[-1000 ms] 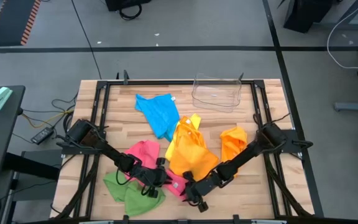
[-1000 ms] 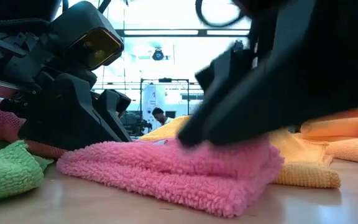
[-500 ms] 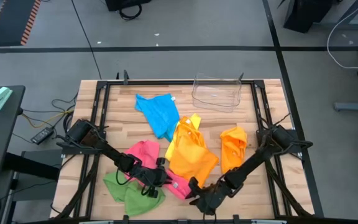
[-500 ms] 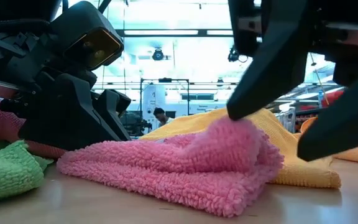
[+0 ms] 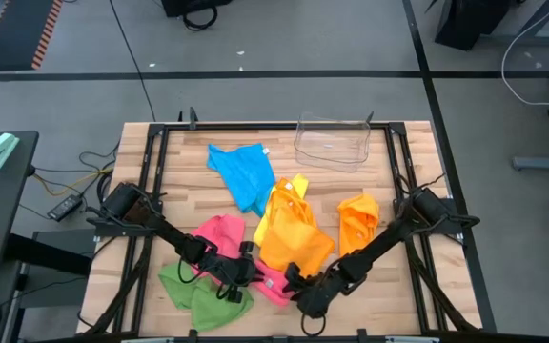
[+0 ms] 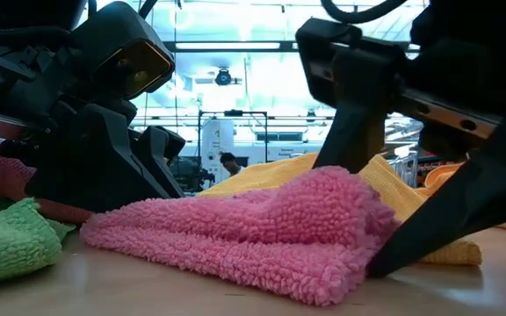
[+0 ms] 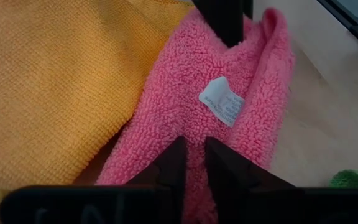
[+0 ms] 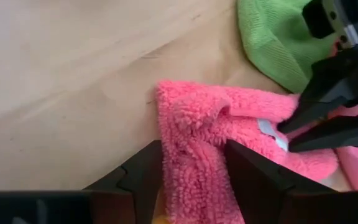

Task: Fold microfiber towels
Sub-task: Fold the top pink microfiber cloth

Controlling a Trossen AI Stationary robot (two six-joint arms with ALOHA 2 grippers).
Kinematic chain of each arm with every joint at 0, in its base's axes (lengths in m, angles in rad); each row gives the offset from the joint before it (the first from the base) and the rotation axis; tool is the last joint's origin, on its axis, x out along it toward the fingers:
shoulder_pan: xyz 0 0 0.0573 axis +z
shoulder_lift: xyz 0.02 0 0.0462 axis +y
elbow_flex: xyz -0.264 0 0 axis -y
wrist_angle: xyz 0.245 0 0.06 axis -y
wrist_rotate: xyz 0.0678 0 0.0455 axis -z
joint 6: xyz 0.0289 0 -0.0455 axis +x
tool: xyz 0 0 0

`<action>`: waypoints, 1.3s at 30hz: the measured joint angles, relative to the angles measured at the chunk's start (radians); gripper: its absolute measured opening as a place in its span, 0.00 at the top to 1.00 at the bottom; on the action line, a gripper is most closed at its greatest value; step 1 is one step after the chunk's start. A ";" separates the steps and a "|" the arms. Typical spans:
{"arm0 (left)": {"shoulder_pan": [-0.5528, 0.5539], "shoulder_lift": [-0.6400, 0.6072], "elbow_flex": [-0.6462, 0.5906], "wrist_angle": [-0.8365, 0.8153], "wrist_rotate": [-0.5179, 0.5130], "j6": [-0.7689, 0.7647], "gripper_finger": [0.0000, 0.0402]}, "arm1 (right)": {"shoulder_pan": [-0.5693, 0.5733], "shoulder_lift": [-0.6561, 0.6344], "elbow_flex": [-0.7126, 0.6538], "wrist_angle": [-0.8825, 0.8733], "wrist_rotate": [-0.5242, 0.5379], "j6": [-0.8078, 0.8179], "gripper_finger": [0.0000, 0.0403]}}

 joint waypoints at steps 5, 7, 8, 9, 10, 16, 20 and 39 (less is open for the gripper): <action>0.000 0.000 0.000 0.000 0.000 0.000 0.82 | -0.015 0.000 0.000 -0.008 -0.057 -0.018 0.62; 0.000 0.000 0.000 0.000 0.000 0.000 0.81 | -0.015 0.000 0.001 -0.014 -0.056 -0.038 0.65; 0.000 0.000 0.000 0.000 0.000 0.000 0.81 | -0.015 0.000 0.001 -0.018 -0.057 -0.046 0.66; 0.000 0.000 0.000 0.000 0.000 -0.001 0.81 | -0.015 0.000 0.001 -0.020 -0.059 -0.048 0.68; 0.000 0.000 0.000 0.000 0.000 -0.002 0.81 | -0.018 0.004 0.002 -0.018 -0.060 -0.049 0.69; -0.001 0.000 0.000 0.011 0.000 0.000 0.83 | -0.034 0.013 0.002 -0.015 -0.102 0.003 0.80; -0.010 -0.015 -0.001 0.012 0.000 0.020 0.82 | -0.034 0.014 0.002 -0.016 -0.116 0.050 0.91; -0.071 -0.122 0.021 -0.012 -0.022 -0.012 0.70 | -0.040 -0.004 0.214 -0.415 -0.282 0.411 0.98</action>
